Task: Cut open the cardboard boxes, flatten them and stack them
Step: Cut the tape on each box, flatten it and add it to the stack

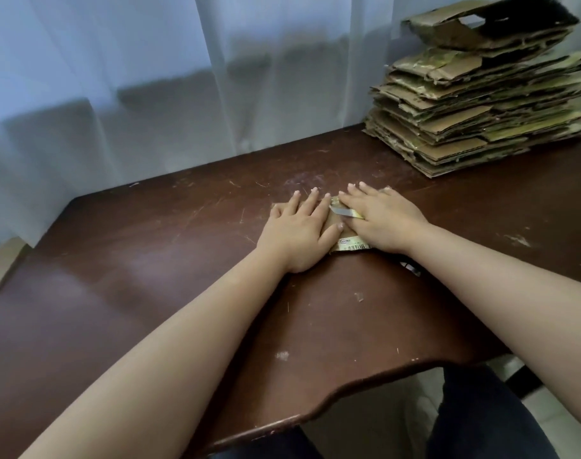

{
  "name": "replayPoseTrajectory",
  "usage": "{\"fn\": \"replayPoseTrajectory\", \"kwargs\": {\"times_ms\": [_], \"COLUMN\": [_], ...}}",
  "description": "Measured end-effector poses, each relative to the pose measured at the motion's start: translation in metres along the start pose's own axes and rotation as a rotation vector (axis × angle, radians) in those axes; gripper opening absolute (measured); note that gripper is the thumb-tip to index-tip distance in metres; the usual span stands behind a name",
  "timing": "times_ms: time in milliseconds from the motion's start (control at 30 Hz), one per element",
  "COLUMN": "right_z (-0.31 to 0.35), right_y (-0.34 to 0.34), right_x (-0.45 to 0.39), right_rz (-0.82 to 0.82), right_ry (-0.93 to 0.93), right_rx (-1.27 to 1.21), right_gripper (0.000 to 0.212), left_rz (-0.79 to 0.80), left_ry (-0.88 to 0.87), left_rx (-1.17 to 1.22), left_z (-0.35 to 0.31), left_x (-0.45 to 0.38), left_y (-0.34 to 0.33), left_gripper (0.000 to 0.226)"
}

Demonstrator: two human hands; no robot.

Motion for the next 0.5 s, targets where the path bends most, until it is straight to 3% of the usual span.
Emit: {"fn": "replayPoseTrajectory", "kwargs": {"times_ms": [133,333,400,500], "right_z": [0.002,-0.001,-0.010,-0.024], "right_y": [0.001,0.027,0.046,0.061], "right_x": [0.001,0.022,0.031,0.044], "right_rz": [-0.014,-0.309,-0.424,-0.454], "right_ry": [0.005,-0.038,-0.109,-0.198], "right_rx": [-0.009,-0.179,-0.291,-0.301], "right_gripper": [0.054,0.049,0.045,0.035], "left_rz": [-0.056,-0.426,-0.465,-0.469], "left_ry": [0.009,0.051,0.085,0.127], "left_rx": [0.030,0.094,0.180,0.158], "left_z": [0.001,0.006,0.016,0.033], "left_x": [0.001,0.026,0.031,0.037], "left_y": [0.003,0.033,0.045,0.054], "left_gripper": [0.066,0.057,0.053,0.055]}}
Point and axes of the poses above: each hand's wrist, its own x-axis away from the middle knuckle, its own y-axis out of the back of the hand, z = x × y, the point moved 6 cm from there along -x, towards the middle knuckle, and after that the axes turned 4 degrees about -x, right-handed, at the moved point
